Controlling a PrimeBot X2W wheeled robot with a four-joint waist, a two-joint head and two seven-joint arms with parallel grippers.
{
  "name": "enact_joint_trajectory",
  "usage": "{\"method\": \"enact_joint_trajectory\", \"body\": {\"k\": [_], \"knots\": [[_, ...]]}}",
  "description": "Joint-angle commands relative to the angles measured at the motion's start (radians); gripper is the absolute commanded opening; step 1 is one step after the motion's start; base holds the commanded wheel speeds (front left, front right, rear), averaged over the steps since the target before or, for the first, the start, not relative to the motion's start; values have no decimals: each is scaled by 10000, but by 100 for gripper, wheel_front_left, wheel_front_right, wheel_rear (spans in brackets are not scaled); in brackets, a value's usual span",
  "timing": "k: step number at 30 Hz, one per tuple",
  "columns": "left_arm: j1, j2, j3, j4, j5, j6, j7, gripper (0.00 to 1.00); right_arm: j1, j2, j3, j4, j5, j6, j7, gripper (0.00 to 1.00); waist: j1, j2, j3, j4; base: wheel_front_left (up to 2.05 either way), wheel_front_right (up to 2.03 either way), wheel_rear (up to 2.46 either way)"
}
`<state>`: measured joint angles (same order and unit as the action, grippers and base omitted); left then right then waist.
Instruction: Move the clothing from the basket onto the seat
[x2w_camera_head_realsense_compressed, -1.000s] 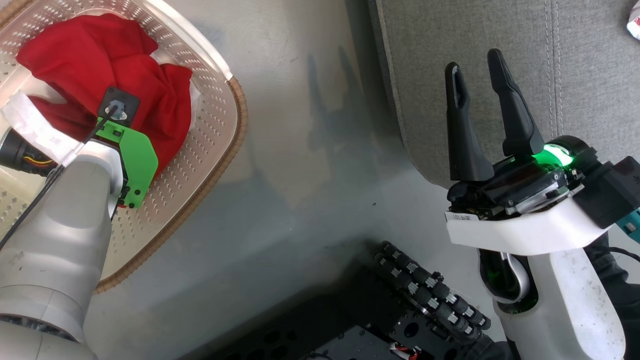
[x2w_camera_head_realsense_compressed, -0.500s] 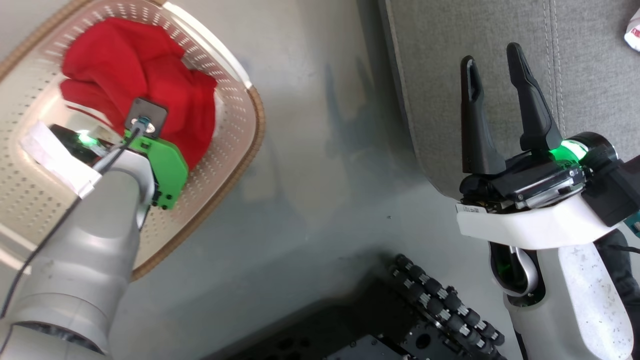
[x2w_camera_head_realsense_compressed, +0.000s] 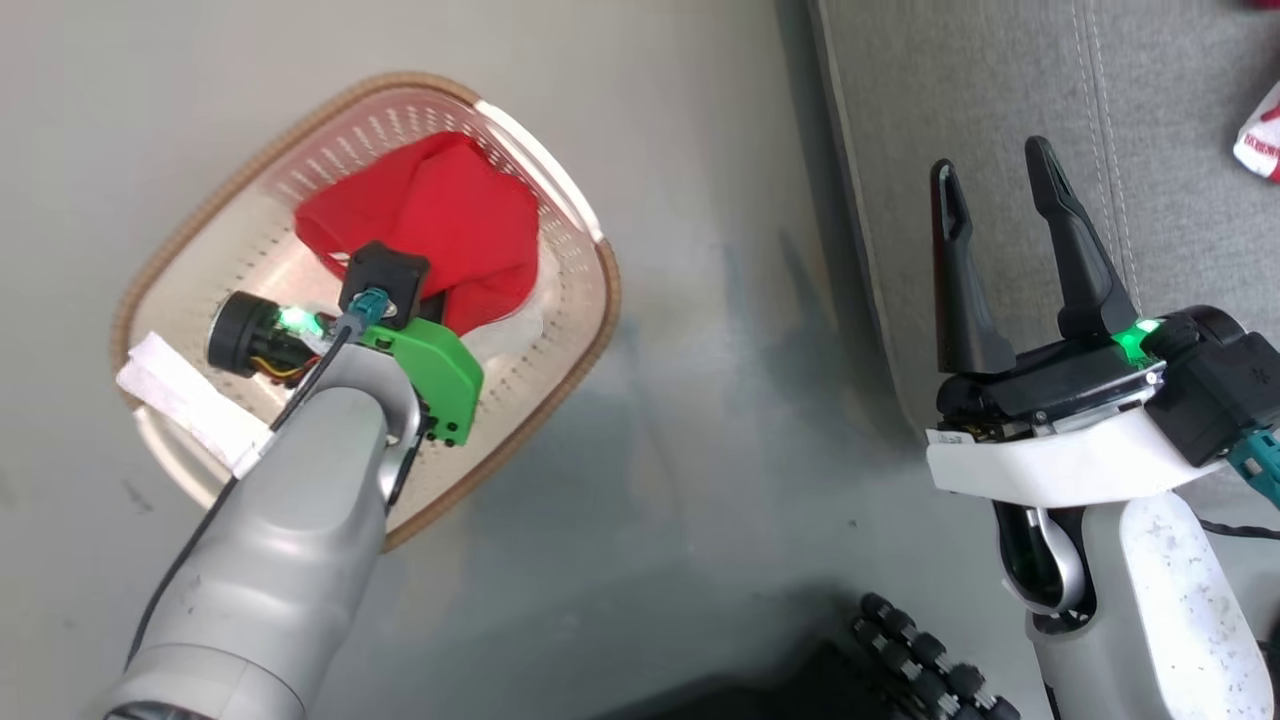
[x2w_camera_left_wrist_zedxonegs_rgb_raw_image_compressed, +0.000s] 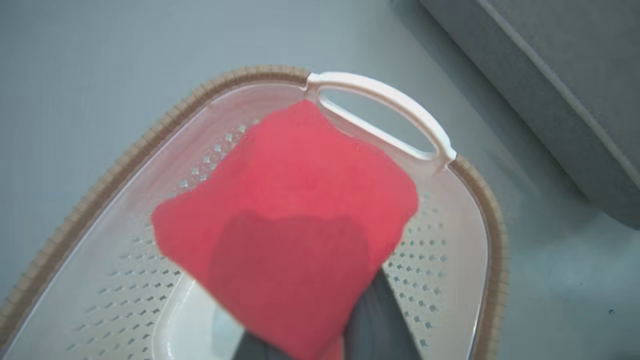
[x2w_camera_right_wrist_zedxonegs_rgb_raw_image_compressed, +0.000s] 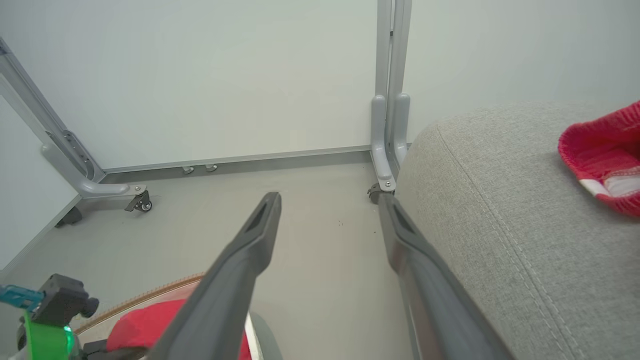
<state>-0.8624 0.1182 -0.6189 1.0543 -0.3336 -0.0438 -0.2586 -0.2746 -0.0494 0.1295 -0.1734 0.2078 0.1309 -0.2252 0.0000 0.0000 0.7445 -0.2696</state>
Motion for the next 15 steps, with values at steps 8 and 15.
{"method": "enact_joint_trajectory", "body": {"k": [8,15], "knots": [[1729,229,748,-3200,-10,425,-77,0,628,-24,-323,-232,-339,-2,696,100,0,0,-2309,1467,0,0,0],[2902,404,1488,-5516,81,630,-68,0,1152,-23,-462,-342,-452,-2,1193,100,0,0,-3378,1906,0,0,0]]}}
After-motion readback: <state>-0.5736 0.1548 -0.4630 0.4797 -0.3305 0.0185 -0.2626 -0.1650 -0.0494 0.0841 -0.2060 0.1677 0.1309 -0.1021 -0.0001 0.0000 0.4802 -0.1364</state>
